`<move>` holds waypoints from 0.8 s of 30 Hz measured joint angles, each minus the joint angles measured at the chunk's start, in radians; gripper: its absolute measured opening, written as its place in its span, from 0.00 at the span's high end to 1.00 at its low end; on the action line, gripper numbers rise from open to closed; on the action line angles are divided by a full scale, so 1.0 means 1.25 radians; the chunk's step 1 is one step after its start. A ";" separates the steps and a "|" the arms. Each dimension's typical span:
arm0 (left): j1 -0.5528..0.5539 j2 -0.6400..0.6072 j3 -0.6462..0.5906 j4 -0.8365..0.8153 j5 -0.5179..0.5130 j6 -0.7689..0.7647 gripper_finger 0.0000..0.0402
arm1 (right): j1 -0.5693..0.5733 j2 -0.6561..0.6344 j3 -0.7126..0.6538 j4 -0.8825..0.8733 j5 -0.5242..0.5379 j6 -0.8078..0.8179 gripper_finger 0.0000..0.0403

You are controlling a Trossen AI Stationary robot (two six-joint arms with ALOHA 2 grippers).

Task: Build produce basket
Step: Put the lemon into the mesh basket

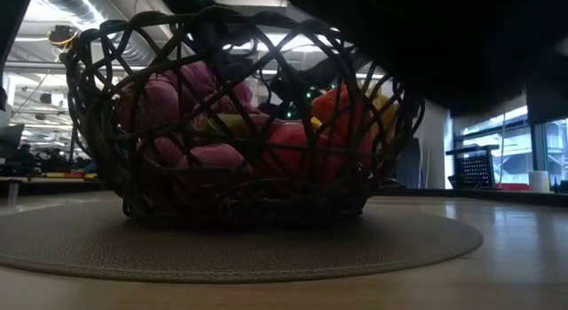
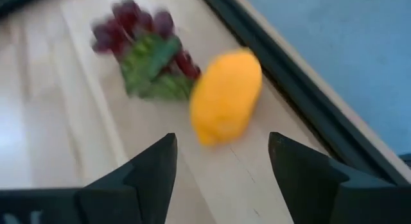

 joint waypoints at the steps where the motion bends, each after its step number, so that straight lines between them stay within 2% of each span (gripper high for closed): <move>1: 0.006 0.000 0.000 -0.004 0.000 0.000 0.28 | 0.000 0.000 0.010 -0.007 -0.007 0.019 0.41; 5: 0.034 0.008 0.000 -0.006 0.016 0.001 0.28 | -0.007 0.000 0.080 -0.093 -0.051 0.026 0.41; 8: 0.057 0.032 -0.001 -0.024 0.077 0.031 0.28 | -0.024 -0.001 0.164 -0.184 -0.072 0.026 0.41; 11: 0.072 0.063 -0.001 -0.042 0.112 0.179 0.28 | -0.046 0.000 0.256 -0.313 -0.084 -0.018 0.41; 16: 0.077 0.101 -0.001 -0.028 0.111 0.473 0.28 | -0.075 -0.001 0.399 -0.497 -0.088 -0.077 0.41; 20: 0.079 0.129 -0.001 -0.014 0.111 0.690 0.28 | -0.090 -0.042 0.382 -0.526 -0.108 -0.079 0.41; 24: 0.080 0.171 -0.001 0.014 0.113 0.797 0.28 | -0.092 -0.061 0.398 -0.584 -0.134 -0.081 0.41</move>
